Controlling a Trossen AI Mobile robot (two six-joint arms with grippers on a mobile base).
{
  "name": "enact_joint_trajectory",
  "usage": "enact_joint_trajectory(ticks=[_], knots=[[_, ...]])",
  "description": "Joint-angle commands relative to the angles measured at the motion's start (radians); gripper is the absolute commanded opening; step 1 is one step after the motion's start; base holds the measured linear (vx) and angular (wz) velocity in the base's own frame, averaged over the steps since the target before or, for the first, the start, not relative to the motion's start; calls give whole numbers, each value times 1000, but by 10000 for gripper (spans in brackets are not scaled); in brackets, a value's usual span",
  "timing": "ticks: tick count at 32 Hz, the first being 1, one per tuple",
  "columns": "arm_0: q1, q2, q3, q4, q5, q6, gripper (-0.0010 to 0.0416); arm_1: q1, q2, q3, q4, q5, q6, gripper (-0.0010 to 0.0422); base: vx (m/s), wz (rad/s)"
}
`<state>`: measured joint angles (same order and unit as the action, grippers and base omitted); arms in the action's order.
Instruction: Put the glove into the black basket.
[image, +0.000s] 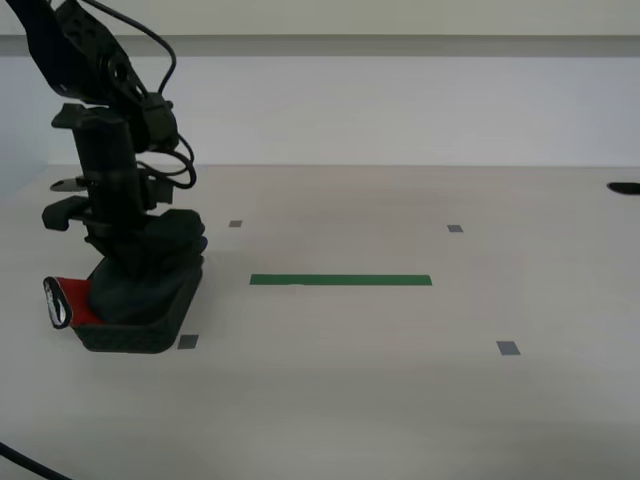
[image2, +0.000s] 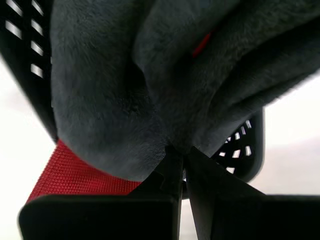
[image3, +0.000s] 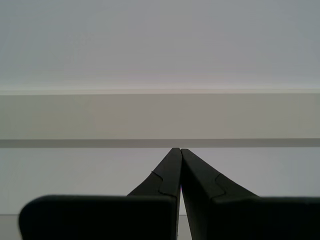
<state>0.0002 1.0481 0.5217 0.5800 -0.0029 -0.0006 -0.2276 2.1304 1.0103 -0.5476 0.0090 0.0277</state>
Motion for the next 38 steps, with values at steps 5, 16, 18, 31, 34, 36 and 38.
enact_joint_trajectory(ticks=[5,16,18,31,34,36,38], knots=[[0,0,2,0,0,0,1,3,82,34,53,-2,-9,11,0,0],[0,0,2,-5,0,0,1,5,63,167,-196,-2,-43,264,0,0],[0,0,2,-5,0,0,1,4,55,193,-259,-2,-43,265,0,0],[0,0,2,-5,0,0,1,4,55,257,-322,-2,-40,4,0,0],[0,0,2,-5,0,0,1,3,55,257,-322,-2,-40,5,0,0],[0,0,2,-5,0,0,0,3,55,257,-320,-2,-40,4,0,0],[0,0,2,-5,0,0,1,4,55,257,-317,-2,-40,4,0,0]])
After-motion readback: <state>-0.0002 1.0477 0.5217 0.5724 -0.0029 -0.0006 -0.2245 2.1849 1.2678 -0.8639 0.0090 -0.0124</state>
